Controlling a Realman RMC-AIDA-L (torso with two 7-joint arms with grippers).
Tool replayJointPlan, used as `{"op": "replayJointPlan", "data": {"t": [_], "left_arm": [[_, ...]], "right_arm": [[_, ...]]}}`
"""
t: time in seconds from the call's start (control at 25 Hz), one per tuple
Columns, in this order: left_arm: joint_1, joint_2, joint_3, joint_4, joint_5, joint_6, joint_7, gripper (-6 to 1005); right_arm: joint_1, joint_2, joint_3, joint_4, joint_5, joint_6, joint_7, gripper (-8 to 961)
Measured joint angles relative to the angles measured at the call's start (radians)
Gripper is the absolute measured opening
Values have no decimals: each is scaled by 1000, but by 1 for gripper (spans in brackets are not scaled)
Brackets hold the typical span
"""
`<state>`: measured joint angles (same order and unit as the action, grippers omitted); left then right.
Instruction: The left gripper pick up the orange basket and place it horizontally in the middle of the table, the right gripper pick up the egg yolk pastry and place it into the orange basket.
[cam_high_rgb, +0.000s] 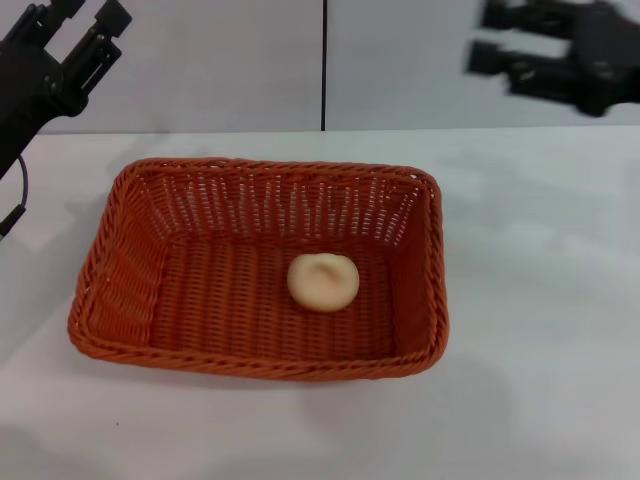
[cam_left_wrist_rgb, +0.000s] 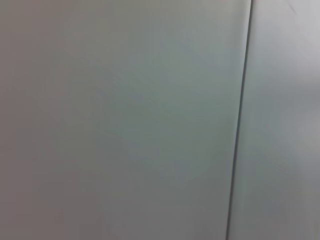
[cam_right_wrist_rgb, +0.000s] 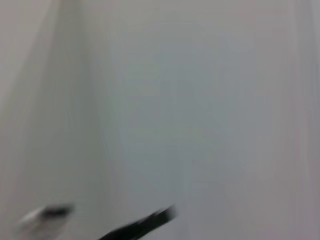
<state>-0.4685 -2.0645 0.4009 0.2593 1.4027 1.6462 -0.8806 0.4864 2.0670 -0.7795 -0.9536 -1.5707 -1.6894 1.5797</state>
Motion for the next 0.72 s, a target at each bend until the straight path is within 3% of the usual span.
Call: {"op": "replayJointPlan", "data": {"t": [0.08, 0.12, 0.16, 0.32, 0.44, 0.52, 0.72], "left_arm": [[-1, 0, -3, 0, -15, 0, 3, 674], [-1, -2, -4, -3, -44, -1, 13, 674], [-1, -2, -4, -3, -44, -1, 13, 673], [2, -2, -4, -35, -125, -5, 66, 670], [8, -2, -4, -49, -195, -7, 94, 668], [13, -3, -4, -74, -255, -4, 142, 667], [15, -6, -4, -149, -356, 5, 285, 667]], "right_arm": [[-43, 3, 70, 71, 82, 3, -110, 658], [-79, 2, 148, 170, 174, -1, -225, 658], [-79, 2, 148, 170, 174, -1, -225, 658], [-171, 3, 318, 426, 428, -8, -551, 657], [-198, 3, 370, 500, 497, -8, -645, 657], [-224, 4, 460, 587, 556, -9, -774, 656], [-232, 5, 593, 678, 573, -10, -906, 656]]}}
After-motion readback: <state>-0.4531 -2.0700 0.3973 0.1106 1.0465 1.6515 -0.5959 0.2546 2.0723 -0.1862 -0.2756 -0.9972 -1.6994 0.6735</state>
